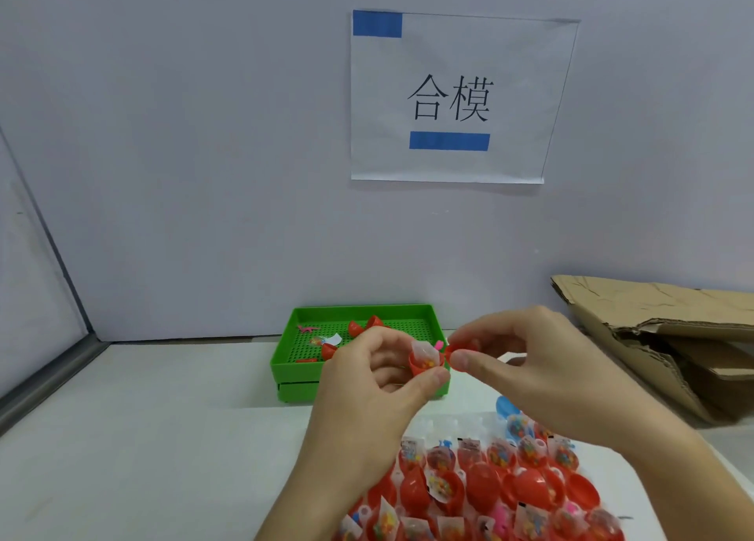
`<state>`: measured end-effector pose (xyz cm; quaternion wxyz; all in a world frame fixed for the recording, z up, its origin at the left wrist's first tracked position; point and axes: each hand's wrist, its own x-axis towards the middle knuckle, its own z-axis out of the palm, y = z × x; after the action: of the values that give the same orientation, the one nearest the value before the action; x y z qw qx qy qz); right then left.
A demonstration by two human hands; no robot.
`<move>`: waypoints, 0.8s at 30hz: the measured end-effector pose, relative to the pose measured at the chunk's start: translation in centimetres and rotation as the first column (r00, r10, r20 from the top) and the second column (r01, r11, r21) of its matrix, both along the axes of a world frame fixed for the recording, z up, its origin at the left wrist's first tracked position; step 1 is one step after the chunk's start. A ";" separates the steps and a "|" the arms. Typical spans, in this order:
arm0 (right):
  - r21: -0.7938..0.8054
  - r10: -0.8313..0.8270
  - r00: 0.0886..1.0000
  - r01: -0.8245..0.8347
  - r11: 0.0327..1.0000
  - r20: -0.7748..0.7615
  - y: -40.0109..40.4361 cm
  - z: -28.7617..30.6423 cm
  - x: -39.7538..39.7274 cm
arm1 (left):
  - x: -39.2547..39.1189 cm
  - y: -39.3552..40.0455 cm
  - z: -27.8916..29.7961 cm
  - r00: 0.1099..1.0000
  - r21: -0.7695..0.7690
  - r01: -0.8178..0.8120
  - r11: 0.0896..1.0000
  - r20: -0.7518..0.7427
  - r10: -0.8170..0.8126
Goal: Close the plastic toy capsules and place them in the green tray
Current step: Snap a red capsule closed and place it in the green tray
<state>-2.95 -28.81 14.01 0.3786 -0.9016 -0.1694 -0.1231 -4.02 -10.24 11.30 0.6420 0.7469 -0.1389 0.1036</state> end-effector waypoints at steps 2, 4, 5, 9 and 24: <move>0.017 0.010 1.000 -0.010 1.000 0.004 -0.2 0.3 -0.3 | 0.0 0.0 0.1 1.000 -0.032 0.017 0.999 0.021 -0.016; 0.046 0.013 1.000 -0.013 0.999 0.003 -0.6 0.7 -0.7 | 0.0 0.0 0.2 0.999 -0.047 0.018 0.999 0.049 -0.015; 0.066 0.005 1.000 -0.006 0.998 0.027 -0.9 0.9 -0.9 | 0.0 0.1 0.2 0.998 -0.046 0.012 0.999 0.065 -0.009; 0.068 -0.011 0.989 0.001 0.998 0.148 -0.8 1.7 -1.6 | -0.3 -0.1 0.2 0.989 0.053 -0.039 0.998 0.145 0.031; 0.038 0.008 0.960 -0.020 0.999 0.279 2.3 0.7 -1.8 | -0.8 -1.1 -0.2 0.944 0.221 -0.191 0.956 0.308 0.118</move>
<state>-4.75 -26.47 14.73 0.3700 -0.8662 -0.2249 -0.2493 -4.80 -11.35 11.12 0.5060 0.8063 -0.1844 0.2446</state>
